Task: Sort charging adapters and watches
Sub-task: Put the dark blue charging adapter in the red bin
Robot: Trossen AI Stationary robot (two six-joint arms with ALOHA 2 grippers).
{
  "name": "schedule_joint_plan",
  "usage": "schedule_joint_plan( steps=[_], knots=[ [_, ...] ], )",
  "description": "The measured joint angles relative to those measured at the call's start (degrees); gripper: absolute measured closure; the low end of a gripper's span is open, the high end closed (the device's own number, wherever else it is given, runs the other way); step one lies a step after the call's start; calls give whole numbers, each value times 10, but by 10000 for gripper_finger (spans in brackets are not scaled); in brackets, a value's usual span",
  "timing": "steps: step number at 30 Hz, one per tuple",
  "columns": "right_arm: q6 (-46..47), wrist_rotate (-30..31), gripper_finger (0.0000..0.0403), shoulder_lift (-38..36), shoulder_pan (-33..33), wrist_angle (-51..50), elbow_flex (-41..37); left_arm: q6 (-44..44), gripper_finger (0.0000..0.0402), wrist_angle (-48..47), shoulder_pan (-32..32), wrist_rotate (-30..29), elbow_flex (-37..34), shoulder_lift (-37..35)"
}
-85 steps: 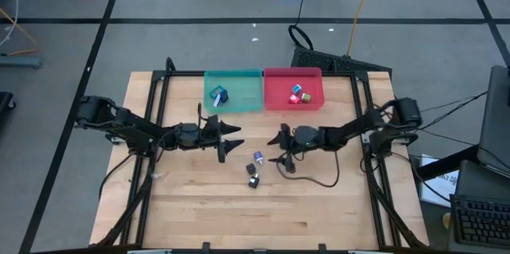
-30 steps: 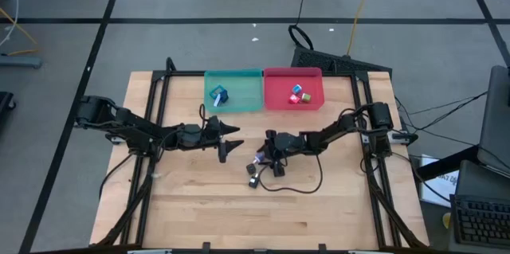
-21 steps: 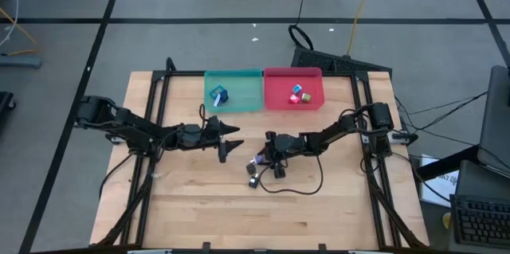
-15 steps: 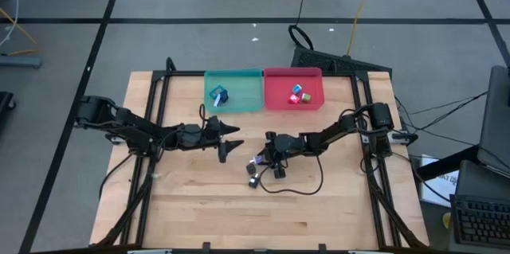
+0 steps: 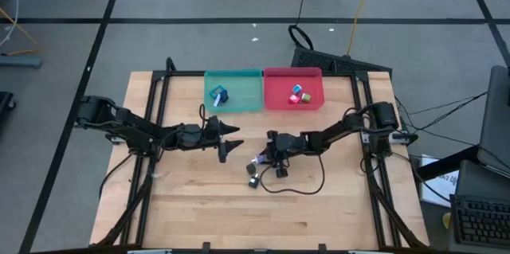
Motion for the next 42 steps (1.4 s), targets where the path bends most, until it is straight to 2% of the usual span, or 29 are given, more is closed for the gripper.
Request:
schedule_joint_plan(
  steps=[11, 15, 19, 23, 27, 31, 37, 42],
  knots=[
    [25, -1, 266, -101, 0, -128, -1, 10, 123, -5, 0, 0, 0, 0],
    [33, -41, 269, -159, -1, -125, -31, 43, 123, -6, 0, 0, 0, 0],
    [35, -44, 265, -227, -1, -118, -76, 54, 123, -26, 2, 13, 0, -8],
    [43, -42, 267, -301, -2, -97, -130, 96, 123, -95, 3, 75, -2, -72],
    [47, -42, 266, -373, -1, -41, -191, 118, 123, -132, -7, 102, -30, -136],
    [61, -41, 267, -434, -11, 11, -240, 135, 123, -97, -31, 96, -91, -199],
    [93, -40, 267, -492, -40, 18, -281, 124, 123, 8, -53, 65, -203, -268],
    [99, -40, 267, -510, -53, 20, -293, 109, 123, -52, -59, 60, -199, -310]
  ],
)
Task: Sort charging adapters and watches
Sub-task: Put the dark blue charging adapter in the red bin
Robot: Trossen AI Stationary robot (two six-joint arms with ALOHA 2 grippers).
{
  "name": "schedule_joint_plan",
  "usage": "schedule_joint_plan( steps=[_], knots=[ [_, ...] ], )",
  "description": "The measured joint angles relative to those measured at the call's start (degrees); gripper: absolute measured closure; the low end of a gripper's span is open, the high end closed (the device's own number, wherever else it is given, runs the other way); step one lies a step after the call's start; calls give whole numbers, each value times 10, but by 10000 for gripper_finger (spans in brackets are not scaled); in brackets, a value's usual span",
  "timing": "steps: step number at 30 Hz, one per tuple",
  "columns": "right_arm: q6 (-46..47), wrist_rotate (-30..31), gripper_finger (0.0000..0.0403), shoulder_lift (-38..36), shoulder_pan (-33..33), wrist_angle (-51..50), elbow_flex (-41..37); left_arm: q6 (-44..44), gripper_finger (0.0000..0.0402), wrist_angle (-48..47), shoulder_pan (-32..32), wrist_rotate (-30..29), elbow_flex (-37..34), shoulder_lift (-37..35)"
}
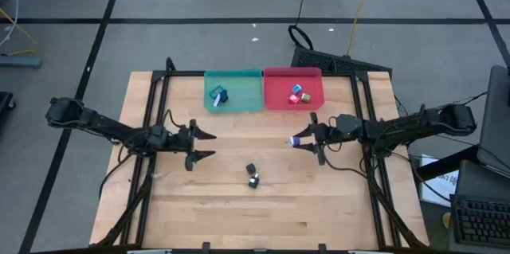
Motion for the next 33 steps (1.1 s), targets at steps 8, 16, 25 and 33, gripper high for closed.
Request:
schedule_joint_plan(
  steps=[8, 16, 25, 33],
  knots=[
    [4, -1, 266, -8, -2, -2, -10, 15, 123, -120, 0, 1, -3, -87],
    [3, -3, 266, -8, -8, -3, -10, 17, 123, -245, 3, 1, -2, -209],
    [9, -5, 266, -7, -22, -8, -24, 28, 123, -345, 29, -2, -2, -313],
    [23, -2, 266, -8, -52, -2, -26, -35, 123, -356, 43, -39, -2, -321]
  ],
)
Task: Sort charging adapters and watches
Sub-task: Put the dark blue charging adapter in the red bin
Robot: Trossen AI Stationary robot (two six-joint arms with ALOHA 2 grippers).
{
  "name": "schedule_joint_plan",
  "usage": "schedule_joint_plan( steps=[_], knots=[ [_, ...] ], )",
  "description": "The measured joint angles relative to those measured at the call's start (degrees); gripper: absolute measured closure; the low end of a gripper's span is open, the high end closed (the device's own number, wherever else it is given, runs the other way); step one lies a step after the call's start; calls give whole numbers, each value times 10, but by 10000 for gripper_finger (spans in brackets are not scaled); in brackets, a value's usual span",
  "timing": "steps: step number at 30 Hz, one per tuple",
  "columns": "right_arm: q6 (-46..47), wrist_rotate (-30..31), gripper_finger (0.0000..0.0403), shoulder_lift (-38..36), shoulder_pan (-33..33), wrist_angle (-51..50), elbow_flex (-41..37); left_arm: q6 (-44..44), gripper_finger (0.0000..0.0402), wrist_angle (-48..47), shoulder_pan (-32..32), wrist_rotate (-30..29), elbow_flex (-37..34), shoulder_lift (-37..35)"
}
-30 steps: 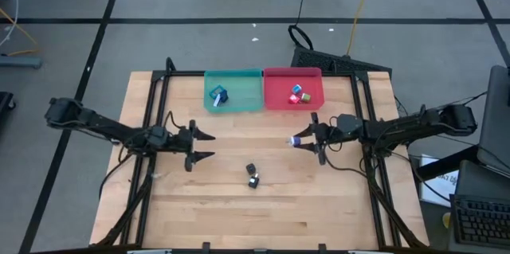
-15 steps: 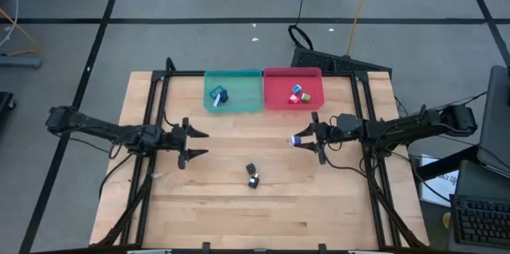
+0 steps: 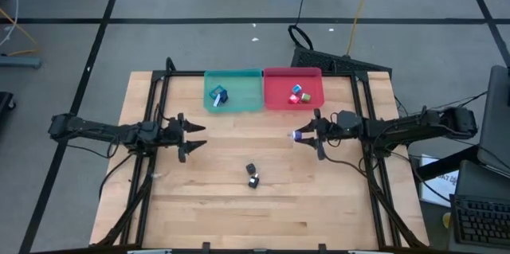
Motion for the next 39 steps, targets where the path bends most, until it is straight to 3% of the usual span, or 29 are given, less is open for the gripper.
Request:
schedule_joint_plan(
  steps=[10, 26, 39],
  knots=[
    [-1, 32, 266, 0, -29, -1, 0, 1, 123, 1, 0, 0, 0, 0],
    [-4, 34, 266, 0, -85, -1, 0, 1, 123, 2, 0, 0, 0, 0],
    [-9, 151, 266, 0, -111, 0, 0, 1, 123, 2, 0, 1, 0, 0]
  ],
)
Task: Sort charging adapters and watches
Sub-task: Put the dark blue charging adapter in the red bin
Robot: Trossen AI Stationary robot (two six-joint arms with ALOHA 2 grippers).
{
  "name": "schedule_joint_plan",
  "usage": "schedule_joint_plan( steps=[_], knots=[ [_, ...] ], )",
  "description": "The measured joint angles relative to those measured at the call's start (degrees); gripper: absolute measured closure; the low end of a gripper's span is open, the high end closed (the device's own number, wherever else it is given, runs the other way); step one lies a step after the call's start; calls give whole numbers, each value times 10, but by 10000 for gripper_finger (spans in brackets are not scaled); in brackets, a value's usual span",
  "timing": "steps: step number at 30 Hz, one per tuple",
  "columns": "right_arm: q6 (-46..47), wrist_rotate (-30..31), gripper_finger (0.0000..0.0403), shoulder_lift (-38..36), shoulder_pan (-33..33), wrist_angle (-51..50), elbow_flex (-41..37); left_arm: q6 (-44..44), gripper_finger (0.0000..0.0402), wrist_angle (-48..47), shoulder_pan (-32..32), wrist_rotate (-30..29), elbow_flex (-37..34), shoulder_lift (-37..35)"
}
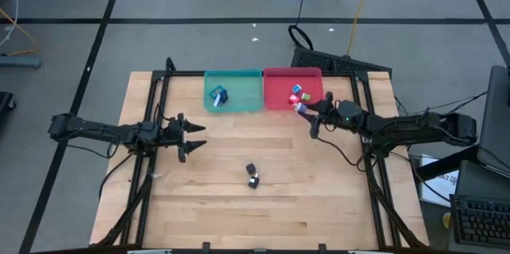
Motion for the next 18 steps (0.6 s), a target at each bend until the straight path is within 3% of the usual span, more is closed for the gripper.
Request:
schedule_joint_plan(
  steps=[8, 18],
  knots=[
    [24, 4, 266, 0, -25, 0, 0, 0, 123, 0, 0, 0, 0, 0],
    [49, 102, 266, 0, -29, -18, 0, 0, 123, 0, 0, 0, 0, 0]
  ],
)
